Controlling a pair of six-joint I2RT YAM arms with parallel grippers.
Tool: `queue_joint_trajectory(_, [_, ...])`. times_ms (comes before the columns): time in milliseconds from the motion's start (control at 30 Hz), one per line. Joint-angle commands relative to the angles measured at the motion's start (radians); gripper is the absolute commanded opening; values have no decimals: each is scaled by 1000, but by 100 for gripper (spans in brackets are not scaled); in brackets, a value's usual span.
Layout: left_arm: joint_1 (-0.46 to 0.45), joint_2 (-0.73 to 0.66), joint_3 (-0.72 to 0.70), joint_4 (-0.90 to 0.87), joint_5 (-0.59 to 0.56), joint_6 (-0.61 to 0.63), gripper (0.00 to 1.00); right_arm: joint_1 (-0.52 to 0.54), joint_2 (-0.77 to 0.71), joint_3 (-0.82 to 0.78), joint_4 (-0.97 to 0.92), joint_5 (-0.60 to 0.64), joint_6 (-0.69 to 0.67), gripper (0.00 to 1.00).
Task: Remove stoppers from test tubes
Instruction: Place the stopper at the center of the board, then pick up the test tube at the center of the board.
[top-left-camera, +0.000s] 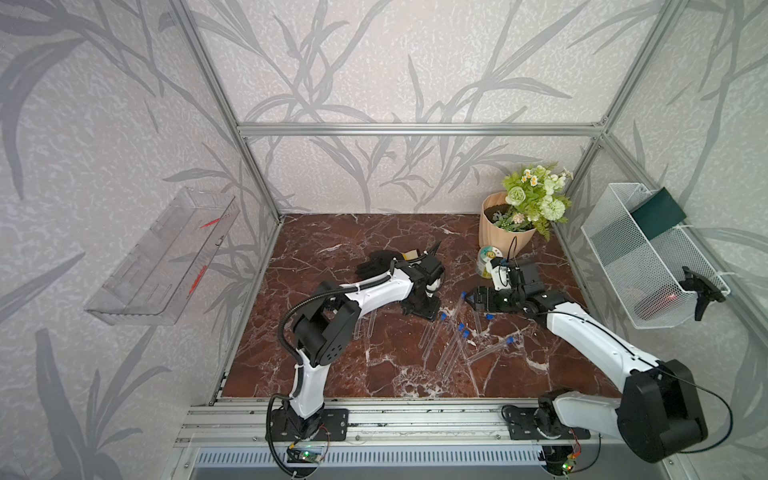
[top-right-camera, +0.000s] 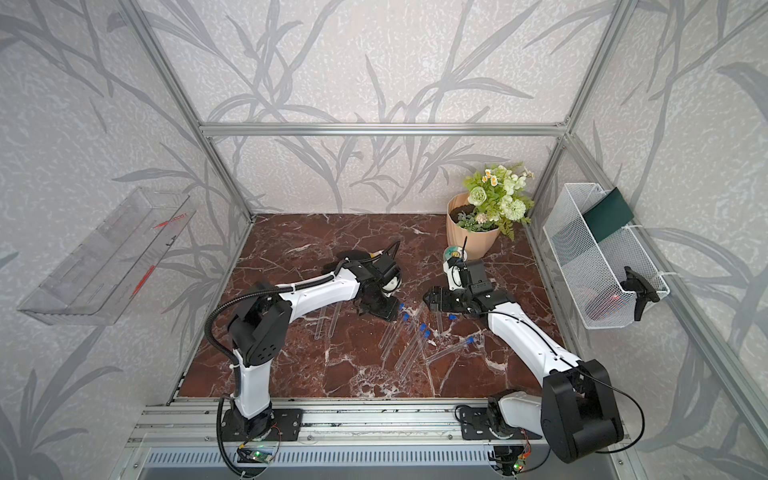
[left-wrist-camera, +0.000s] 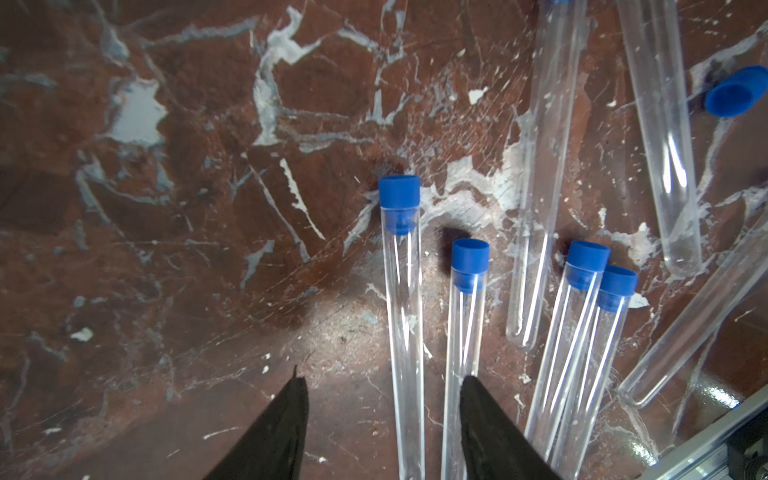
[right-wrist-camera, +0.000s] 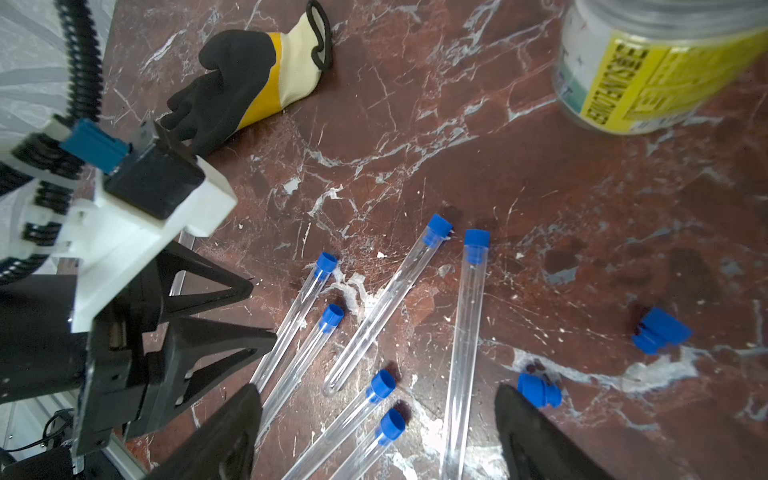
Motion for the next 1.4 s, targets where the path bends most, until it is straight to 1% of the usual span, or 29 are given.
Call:
queue_joint_trajectory(0, [-8, 27, 33, -14, -31, -3, 57, 4, -31, -7, 46, -33, -2, 90])
queue_joint_trajectory(167, [-18, 47, 36, -10, -39, -9, 56, 4, -36, 0, 32, -29, -14, 90])
queue_joint_trajectory(400, [-33, 74, 48, -22, -85, -12, 55, 4, -30, 7, 29, -30, -18, 91])
queue_joint_trajectory(500, [-34, 84, 54, -35, -101, -10, 53, 4, -26, 9, 28, -22, -18, 91])
queue_joint_trajectory(700, [-34, 108, 78, -78, -145, 2, 48, 3, -16, 16, 26, -5, -9, 95])
queue_joint_trajectory(767, [-34, 110, 81, -91, -161, 4, 46, 3, -9, 21, 20, 5, -8, 96])
queue_joint_trajectory(933, [-34, 112, 75, -109, -180, 13, 37, 1, -4, 28, 20, 15, -6, 97])
queue_joint_trajectory(1100, [-34, 116, 67, -120, -201, 16, 33, 1, -2, 31, 7, 38, -4, 97])
queue_joint_trajectory(1167, [-34, 116, 63, -129, -214, 19, 30, 0, 8, 38, -10, 45, -4, 97])
queue_joint_trajectory(1367, [-34, 105, 41, -123, -214, 20, 25, -2, 11, 40, -10, 48, 1, 97])
